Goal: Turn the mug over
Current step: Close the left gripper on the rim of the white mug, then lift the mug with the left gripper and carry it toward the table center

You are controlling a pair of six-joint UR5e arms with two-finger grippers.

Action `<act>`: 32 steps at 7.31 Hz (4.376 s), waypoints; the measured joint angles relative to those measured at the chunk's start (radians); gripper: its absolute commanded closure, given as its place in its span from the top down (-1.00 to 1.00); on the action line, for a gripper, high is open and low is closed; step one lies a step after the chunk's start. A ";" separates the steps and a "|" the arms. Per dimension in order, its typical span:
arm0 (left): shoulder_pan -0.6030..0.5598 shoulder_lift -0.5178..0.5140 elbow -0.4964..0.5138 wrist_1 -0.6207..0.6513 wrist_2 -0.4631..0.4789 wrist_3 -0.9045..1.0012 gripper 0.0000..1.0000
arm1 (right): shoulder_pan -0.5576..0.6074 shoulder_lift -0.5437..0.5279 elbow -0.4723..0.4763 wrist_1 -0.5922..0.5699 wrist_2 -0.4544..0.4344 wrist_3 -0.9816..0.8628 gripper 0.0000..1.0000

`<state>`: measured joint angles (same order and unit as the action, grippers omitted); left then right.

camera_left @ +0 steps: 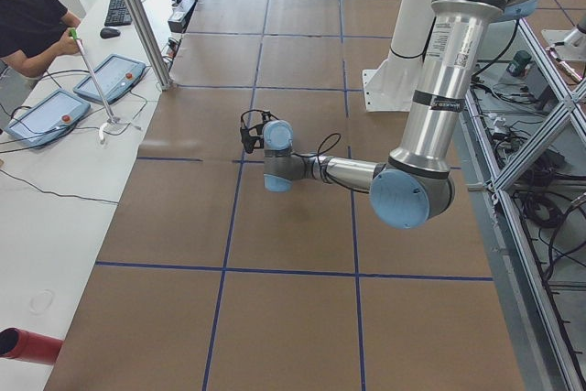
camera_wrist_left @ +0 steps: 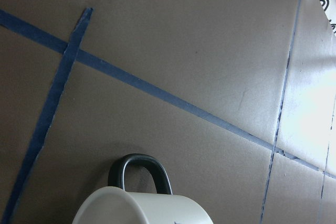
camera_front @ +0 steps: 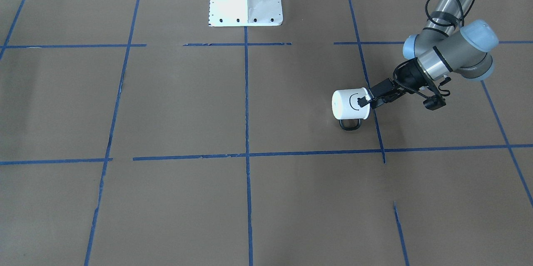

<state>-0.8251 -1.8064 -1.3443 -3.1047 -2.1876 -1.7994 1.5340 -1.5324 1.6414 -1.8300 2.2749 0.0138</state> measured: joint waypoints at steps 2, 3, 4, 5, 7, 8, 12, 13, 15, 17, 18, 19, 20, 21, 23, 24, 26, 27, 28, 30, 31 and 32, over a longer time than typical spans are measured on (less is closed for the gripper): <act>0.018 -0.006 0.004 0.000 0.001 0.000 0.95 | 0.000 -0.001 0.000 0.000 0.000 0.000 1.00; 0.028 -0.011 0.007 0.000 0.001 0.001 0.85 | 0.000 0.000 0.000 0.000 0.000 0.000 1.00; 0.037 -0.013 0.009 0.000 0.000 0.001 0.63 | 0.000 0.000 0.000 0.000 0.000 0.000 1.00; 0.044 -0.014 0.009 0.000 0.000 0.001 0.27 | 0.000 0.000 0.000 0.000 0.000 0.000 1.00; 0.053 -0.014 0.005 -0.001 0.000 0.000 -0.17 | 0.000 0.000 0.000 0.000 0.000 0.000 1.00; 0.054 -0.015 0.001 -0.003 0.000 0.001 -0.18 | 0.000 0.000 0.000 0.000 0.000 0.000 1.00; 0.055 -0.020 -0.037 -0.001 -0.008 -0.022 -0.20 | 0.000 0.000 0.000 0.000 0.000 0.000 1.00; 0.055 -0.022 -0.047 0.000 -0.010 -0.027 -0.41 | 0.000 0.000 0.000 0.000 0.000 0.000 1.00; 0.055 -0.025 -0.062 0.005 -0.011 -0.040 -1.00 | 0.000 0.000 0.000 0.000 0.000 0.000 1.00; 0.055 -0.030 -0.066 0.008 -0.017 -0.049 -1.00 | 0.000 0.000 0.000 0.000 0.000 0.000 1.00; 0.054 -0.035 -0.070 0.010 -0.035 -0.055 -1.00 | 0.000 0.000 0.000 0.000 0.000 0.000 1.00; 0.052 -0.041 -0.077 0.012 -0.063 -0.071 -1.00 | 0.000 0.000 0.000 0.000 0.000 0.000 1.00; 0.042 -0.050 -0.087 0.023 -0.095 -0.089 -1.00 | 0.000 0.000 0.000 0.000 0.000 0.000 1.00; 0.026 -0.067 -0.103 0.057 -0.134 -0.098 -1.00 | 0.000 0.000 0.000 0.000 0.000 0.000 1.00; 0.010 -0.113 -0.153 0.184 -0.169 -0.093 -1.00 | 0.000 0.000 0.000 0.000 0.000 0.000 1.00; 0.008 -0.157 -0.170 0.272 -0.170 -0.079 -1.00 | 0.000 0.000 0.001 0.000 0.000 0.000 1.00; 0.010 -0.266 -0.207 0.508 -0.166 0.013 -1.00 | 0.000 0.000 0.001 0.000 0.000 0.000 1.00; 0.013 -0.317 -0.222 0.631 -0.163 0.073 -1.00 | 0.000 0.000 0.001 0.000 0.000 0.000 1.00; 0.018 -0.368 -0.231 0.756 -0.150 0.144 -1.00 | 0.000 0.000 0.001 0.000 0.000 0.000 1.00; 0.066 -0.520 -0.236 1.104 -0.048 0.336 -1.00 | 0.000 -0.001 0.001 0.000 0.000 0.000 1.00; 0.110 -0.605 -0.231 1.287 0.039 0.446 -1.00 | 0.000 -0.001 0.000 0.000 0.000 0.000 1.00; 0.142 -0.656 -0.227 1.405 0.105 0.544 -1.00 | 0.000 -0.001 0.000 0.000 0.000 0.000 1.00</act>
<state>-0.6830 -2.4624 -1.5718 -1.7002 -2.0828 -1.2557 1.5339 -1.5330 1.6417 -1.8301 2.2749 0.0138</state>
